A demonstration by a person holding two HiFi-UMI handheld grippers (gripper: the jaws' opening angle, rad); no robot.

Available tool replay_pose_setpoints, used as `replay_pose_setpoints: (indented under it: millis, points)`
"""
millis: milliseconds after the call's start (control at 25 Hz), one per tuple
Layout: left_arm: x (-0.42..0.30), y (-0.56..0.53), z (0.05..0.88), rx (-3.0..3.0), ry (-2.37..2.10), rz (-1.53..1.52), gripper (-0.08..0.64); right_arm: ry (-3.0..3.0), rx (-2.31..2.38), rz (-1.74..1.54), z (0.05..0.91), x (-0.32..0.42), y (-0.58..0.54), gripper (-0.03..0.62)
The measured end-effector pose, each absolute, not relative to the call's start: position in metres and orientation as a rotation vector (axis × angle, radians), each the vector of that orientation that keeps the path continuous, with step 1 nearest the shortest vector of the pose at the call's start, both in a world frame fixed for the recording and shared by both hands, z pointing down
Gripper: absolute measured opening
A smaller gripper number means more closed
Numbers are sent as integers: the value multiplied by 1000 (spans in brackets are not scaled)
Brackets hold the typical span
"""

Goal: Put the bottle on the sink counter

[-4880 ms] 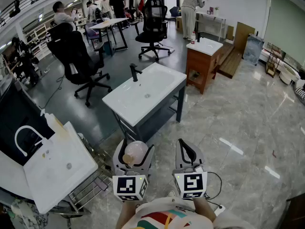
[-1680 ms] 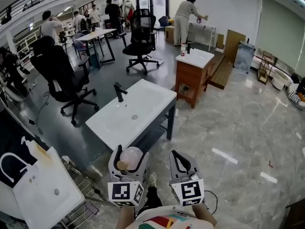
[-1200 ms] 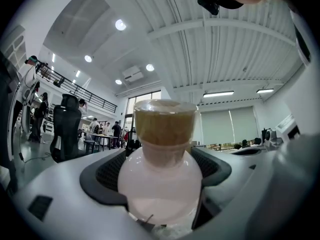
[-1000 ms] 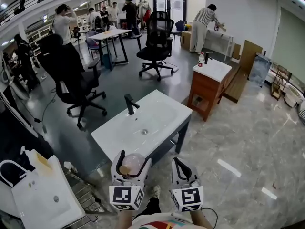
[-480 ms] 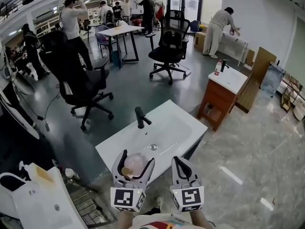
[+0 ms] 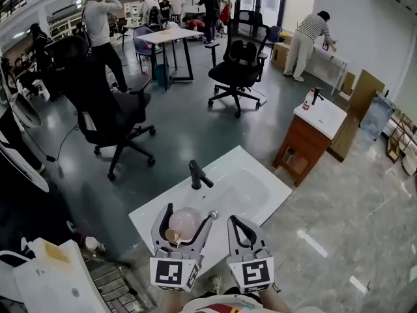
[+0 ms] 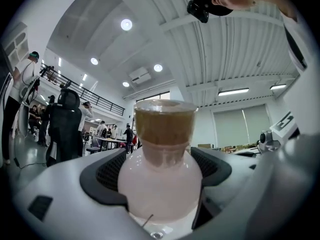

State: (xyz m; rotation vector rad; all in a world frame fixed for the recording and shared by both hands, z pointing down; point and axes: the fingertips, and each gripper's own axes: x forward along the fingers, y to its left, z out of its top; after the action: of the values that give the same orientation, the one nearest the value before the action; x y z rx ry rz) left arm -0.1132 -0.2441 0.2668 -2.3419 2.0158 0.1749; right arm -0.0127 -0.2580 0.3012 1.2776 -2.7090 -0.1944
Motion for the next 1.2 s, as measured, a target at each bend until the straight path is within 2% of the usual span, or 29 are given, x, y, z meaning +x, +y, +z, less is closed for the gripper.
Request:
replay_pose_setpoints:
  millis: [640, 1200]
  points:
    - [-124, -255, 307, -2174, 2318, 83, 394, -2799, 1159, -57, 312, -9, -297, 12]
    - [-137, -250, 300, -1991, 2419, 9, 394, -2885, 1013, -45, 312, -23, -305, 12]
